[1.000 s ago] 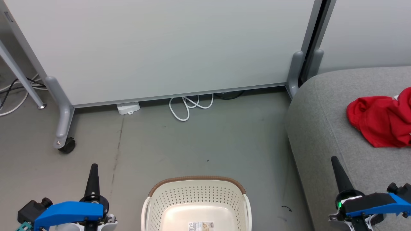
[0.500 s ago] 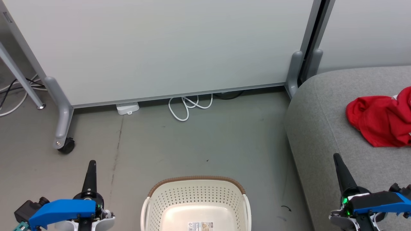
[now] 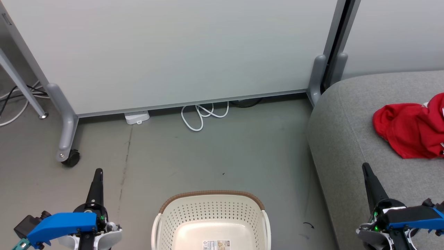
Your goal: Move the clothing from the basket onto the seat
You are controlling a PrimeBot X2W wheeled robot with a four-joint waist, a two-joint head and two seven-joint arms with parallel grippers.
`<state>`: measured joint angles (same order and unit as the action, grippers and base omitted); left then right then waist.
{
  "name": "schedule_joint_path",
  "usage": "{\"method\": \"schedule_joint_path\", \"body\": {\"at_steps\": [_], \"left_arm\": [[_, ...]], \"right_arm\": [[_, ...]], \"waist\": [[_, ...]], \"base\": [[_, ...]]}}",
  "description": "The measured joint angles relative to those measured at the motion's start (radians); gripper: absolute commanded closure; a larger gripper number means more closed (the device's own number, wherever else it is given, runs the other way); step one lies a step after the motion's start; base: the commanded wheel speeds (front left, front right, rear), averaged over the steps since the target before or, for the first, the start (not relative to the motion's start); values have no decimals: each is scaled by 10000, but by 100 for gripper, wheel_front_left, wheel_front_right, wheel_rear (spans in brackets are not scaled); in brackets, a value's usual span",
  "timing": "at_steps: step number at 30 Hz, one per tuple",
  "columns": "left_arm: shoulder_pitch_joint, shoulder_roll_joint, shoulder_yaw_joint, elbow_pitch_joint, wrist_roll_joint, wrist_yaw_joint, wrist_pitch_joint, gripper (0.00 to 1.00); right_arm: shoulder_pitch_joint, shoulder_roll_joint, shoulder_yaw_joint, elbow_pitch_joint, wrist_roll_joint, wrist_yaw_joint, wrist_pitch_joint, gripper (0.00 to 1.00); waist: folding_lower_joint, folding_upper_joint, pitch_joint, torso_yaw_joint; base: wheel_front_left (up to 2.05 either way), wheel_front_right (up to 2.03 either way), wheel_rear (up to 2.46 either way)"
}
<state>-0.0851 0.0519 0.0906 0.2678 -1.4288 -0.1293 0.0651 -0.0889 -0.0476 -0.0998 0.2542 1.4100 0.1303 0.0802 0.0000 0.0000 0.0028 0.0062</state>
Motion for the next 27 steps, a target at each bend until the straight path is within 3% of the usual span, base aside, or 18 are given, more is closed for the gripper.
{"method": "schedule_joint_path", "body": {"at_steps": [27], "left_arm": [[-166,-10,228,-213,-1795,0,483,100]], "right_arm": [[-121,-2,-134,-77,1971,0,330,100]], "waist": [[0,0,3,-62]], "base": [[0,0,0]]}}
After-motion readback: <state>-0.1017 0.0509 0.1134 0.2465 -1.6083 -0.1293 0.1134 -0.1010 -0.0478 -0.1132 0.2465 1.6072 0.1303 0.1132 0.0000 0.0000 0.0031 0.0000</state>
